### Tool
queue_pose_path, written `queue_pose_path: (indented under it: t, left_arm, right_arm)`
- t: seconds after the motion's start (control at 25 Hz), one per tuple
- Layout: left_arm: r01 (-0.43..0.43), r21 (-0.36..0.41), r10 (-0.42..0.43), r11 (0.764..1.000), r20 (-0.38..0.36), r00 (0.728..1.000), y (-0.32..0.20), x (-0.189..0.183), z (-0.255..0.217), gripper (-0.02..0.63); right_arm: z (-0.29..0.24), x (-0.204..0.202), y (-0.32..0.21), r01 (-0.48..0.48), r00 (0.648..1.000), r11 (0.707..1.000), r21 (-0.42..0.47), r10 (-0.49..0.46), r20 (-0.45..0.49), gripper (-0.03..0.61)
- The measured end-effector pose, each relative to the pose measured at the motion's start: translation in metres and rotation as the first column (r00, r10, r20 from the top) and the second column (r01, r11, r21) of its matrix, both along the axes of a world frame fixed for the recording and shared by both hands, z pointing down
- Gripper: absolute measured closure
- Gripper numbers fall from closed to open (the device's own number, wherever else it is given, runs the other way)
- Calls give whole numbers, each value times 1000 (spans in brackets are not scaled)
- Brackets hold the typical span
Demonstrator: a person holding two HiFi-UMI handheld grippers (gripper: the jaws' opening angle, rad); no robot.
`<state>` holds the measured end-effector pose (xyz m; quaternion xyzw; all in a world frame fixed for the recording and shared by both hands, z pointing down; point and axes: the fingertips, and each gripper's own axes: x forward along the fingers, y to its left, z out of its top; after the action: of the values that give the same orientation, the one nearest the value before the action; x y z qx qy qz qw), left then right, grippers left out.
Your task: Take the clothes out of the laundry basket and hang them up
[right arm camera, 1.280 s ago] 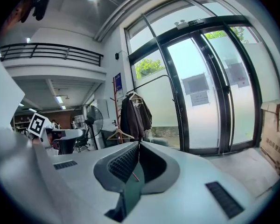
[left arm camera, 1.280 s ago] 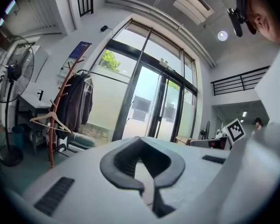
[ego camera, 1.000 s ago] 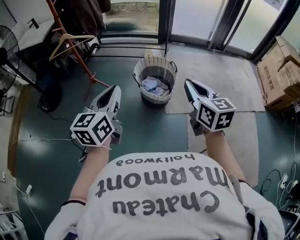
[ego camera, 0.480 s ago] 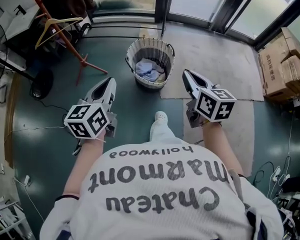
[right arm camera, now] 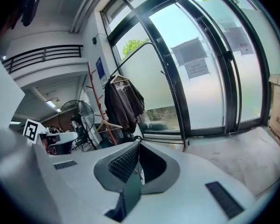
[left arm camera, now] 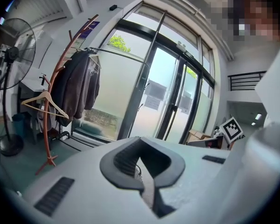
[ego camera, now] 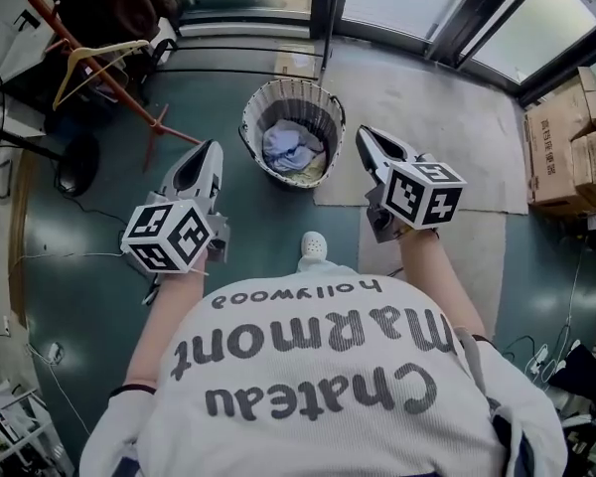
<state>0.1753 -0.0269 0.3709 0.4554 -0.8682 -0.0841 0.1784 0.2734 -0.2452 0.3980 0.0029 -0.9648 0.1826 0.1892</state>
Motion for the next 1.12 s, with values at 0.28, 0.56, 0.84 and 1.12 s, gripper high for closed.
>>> queue_pose_path:
  t: [0.28, 0.56, 0.84, 1.12]
  left_arm:
    - [38, -12, -39, 999, -64, 997, -50, -49, 24, 606]
    - [17, -98, -27, 995, -104, 994, -94, -78, 79, 606]
    - [-143, -222, 94, 965, -218, 971, -133, -106, 155, 606]
    - [-332, -282, 237, 900, -321, 917, -164, -171, 212, 606]
  right_arm:
    - [12, -56, -50, 29, 999, 1000, 2, -29, -32, 549]
    - [69, -100, -68, 76, 992, 996, -54, -81, -99, 549]
    - [156, -129, -60, 52, 965, 986, -158, -91, -247, 549]
    - [205, -171, -94, -132, 934, 977, -165, 67, -352, 549]
